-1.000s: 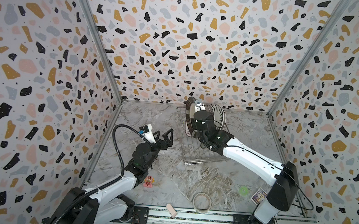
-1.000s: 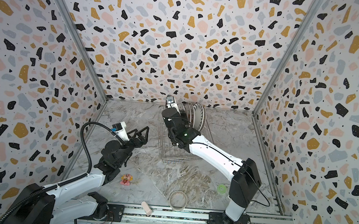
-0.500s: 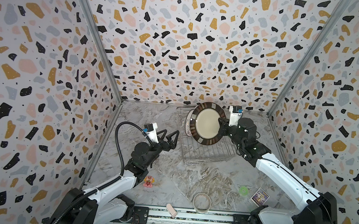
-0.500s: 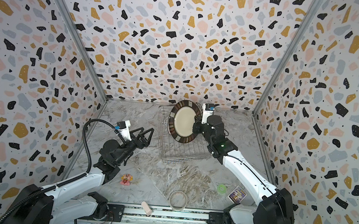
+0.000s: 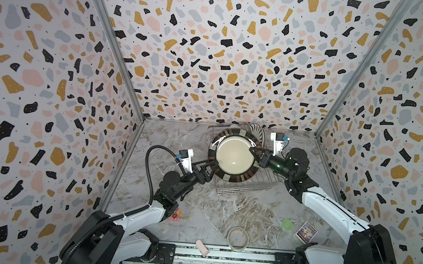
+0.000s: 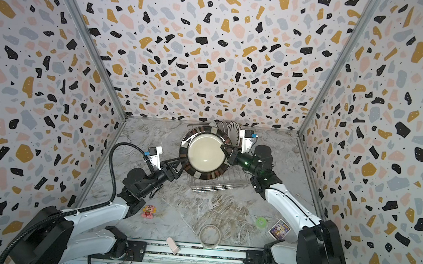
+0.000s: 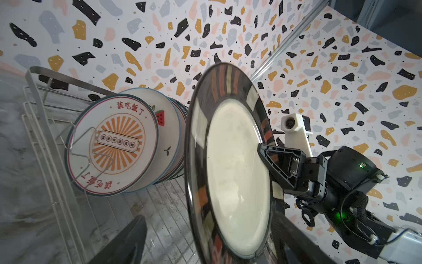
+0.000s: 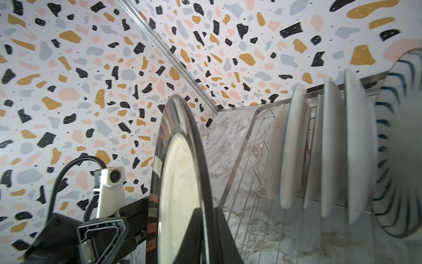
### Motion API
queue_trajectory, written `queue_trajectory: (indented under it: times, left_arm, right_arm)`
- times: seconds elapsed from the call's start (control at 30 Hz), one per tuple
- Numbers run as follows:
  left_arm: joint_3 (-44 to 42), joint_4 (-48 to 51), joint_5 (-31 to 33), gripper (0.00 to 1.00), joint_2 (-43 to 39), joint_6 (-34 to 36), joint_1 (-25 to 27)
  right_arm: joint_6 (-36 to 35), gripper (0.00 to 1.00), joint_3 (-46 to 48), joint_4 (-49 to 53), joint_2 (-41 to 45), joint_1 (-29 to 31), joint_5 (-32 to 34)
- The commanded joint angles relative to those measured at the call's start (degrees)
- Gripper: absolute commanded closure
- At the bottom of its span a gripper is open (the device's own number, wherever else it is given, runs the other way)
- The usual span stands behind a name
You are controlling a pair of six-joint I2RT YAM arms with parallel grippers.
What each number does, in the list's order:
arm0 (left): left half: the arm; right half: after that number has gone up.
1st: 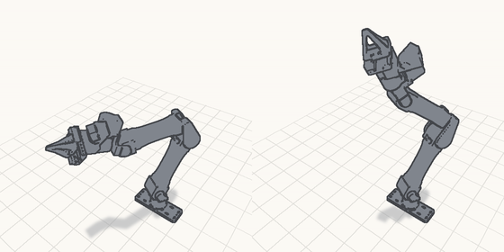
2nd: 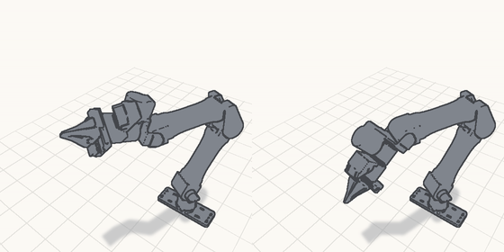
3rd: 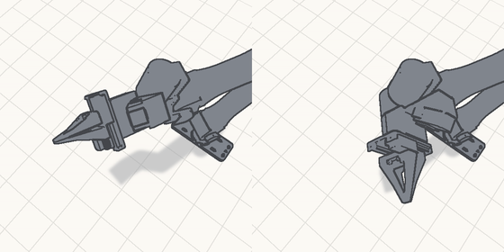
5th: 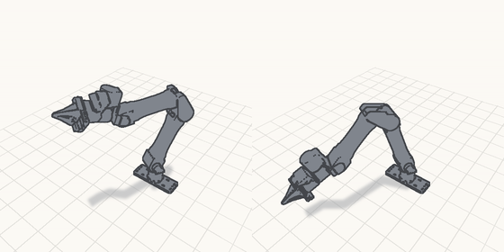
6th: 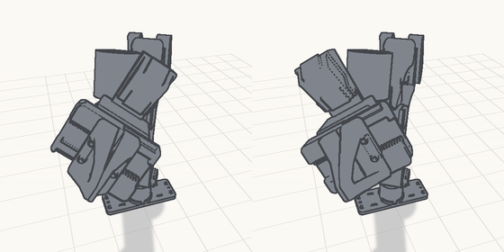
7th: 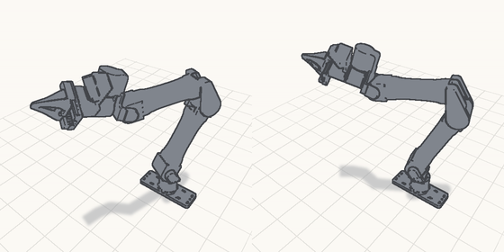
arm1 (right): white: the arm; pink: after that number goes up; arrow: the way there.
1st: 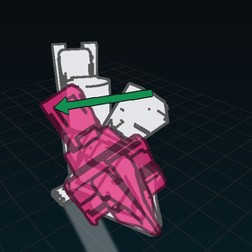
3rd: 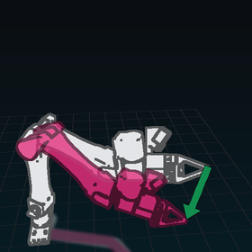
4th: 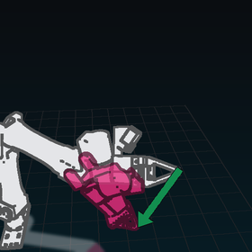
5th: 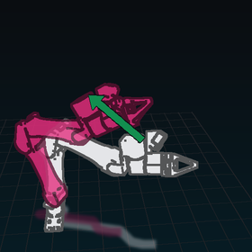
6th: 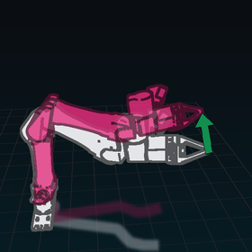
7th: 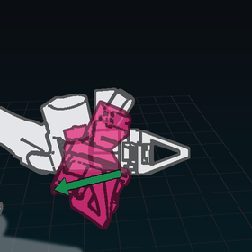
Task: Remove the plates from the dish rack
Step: 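Lift the dark plate from the rack with the right gripper while the left approaches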
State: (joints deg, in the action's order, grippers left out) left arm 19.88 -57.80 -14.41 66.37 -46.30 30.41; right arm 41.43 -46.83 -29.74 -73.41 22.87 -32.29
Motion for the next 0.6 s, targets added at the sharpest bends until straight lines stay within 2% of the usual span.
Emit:
queue_trajectory:
  times: [0.0,0.1,0.2,0.57]
  left_arm:
    - [0.4,-1.6,1.9,0.23,-1.6,0.5,1.3]
    - [0.5,-1.1,3.0,0.32,-1.5,0.1,1.6]
    - [1.2,-0.6,3.1,0.47,-0.8,0.1,2.0]
    - [2.3,-2.6,3.9,0.76,2.9,-2.5,2.8]
  right_arm:
    - [4.3,0.98,-1.6,-12.9,0.9,-0.2,-3.7]
    - [4.3,0.98,-1.5,-13.1,-0.1,-0.2,-3.7]
    - [4.3,0.97,-1.1,-13.7,-0.3,-0.2,-4.1]
    - [2.6,0.96,-0.4,-13.6,-1.7,-0.2,-4.4]
